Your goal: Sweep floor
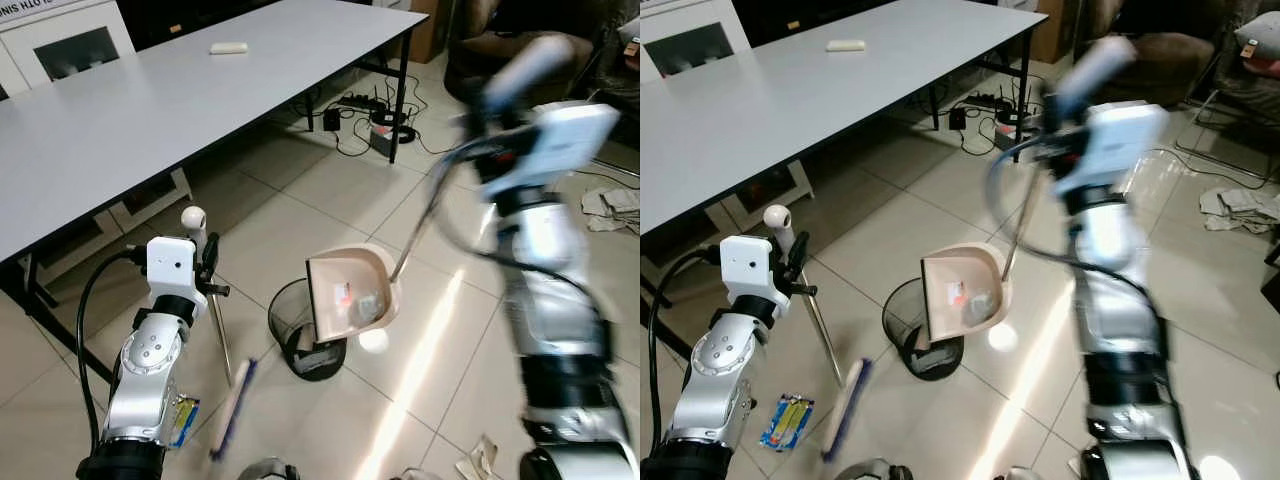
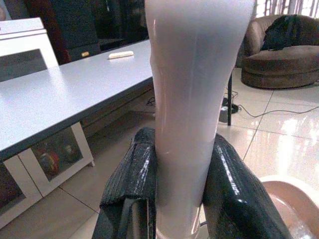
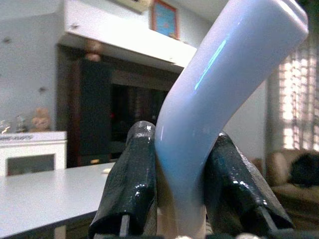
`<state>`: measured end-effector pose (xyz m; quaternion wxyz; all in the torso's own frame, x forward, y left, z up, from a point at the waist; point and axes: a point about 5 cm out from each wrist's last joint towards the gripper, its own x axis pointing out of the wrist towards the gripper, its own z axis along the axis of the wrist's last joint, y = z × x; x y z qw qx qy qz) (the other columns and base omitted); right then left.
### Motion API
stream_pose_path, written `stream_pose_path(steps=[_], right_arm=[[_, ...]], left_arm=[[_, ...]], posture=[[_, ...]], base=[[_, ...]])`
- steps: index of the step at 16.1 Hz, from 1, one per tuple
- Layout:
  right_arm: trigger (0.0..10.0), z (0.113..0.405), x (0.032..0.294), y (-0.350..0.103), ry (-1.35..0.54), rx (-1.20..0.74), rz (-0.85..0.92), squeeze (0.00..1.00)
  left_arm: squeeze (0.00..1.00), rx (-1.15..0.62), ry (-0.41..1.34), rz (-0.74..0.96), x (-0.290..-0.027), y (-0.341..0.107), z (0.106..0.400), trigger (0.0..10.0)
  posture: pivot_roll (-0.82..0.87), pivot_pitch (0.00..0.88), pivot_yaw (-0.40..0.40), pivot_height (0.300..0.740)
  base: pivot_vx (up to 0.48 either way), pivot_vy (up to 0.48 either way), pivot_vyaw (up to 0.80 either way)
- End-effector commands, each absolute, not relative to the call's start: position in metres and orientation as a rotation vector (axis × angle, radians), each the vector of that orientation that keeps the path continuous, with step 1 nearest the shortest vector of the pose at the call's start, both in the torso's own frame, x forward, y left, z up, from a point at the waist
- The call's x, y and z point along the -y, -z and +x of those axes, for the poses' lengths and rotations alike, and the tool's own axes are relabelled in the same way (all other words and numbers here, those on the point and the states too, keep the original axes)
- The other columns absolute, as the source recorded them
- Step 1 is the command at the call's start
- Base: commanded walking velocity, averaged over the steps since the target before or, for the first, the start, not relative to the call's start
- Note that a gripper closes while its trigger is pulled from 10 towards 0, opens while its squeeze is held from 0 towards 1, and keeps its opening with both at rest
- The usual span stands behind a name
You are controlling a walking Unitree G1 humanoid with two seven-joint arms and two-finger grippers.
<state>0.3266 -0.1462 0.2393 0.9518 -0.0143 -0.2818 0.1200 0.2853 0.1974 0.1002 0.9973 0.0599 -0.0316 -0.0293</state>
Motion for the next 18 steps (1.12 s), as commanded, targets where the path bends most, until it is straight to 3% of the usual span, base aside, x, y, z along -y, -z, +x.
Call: stream_pose_path(steps=[1,6,11,14,18], right_arm=[[10.0,0.325,0.133,-0.258,-0.29,0.693,-0.044,0.0],[10.0,0.329,0.097,-0.257,-0.444,0.743,-0.105,0.0],[10.0,0.314,0.054,-0.24,-0.642,0.8,-0.208,0.0],[10.0,0.307,0.044,-0.232,-0.693,0.823,-0.23,0.0],[10.0,0.303,0.032,-0.213,-0.799,0.821,-0.395,0.0]], left_arm=[[0.0,0.088,0.042,0.132,-0.2,-0.106,0.286,10.0],[0.0,0.09,0.03,0.139,-0.204,-0.107,0.284,10.0],[0.0,0.088,0.026,0.141,-0.205,-0.106,0.283,10.0],[0.0,0.091,0.032,0.139,-0.204,-0.106,0.282,10.0],[0.0,0.097,0.021,0.137,-0.204,-0.107,0.284,10.0]], posture=[[0.0,0.06,0.072,0.74],[0.0,0.069,0.067,0.74],[0.01,0.079,0.056,0.74],[0.01,0.077,0.056,0.74],[0.01,0.08,0.046,0.74]], base=[[0.0,0.0,0.0],[0.0,0.0,0.0],[0.0,0.0,0.0],[0.0,0.0,0.0],[0.0,0.0,0.0]])
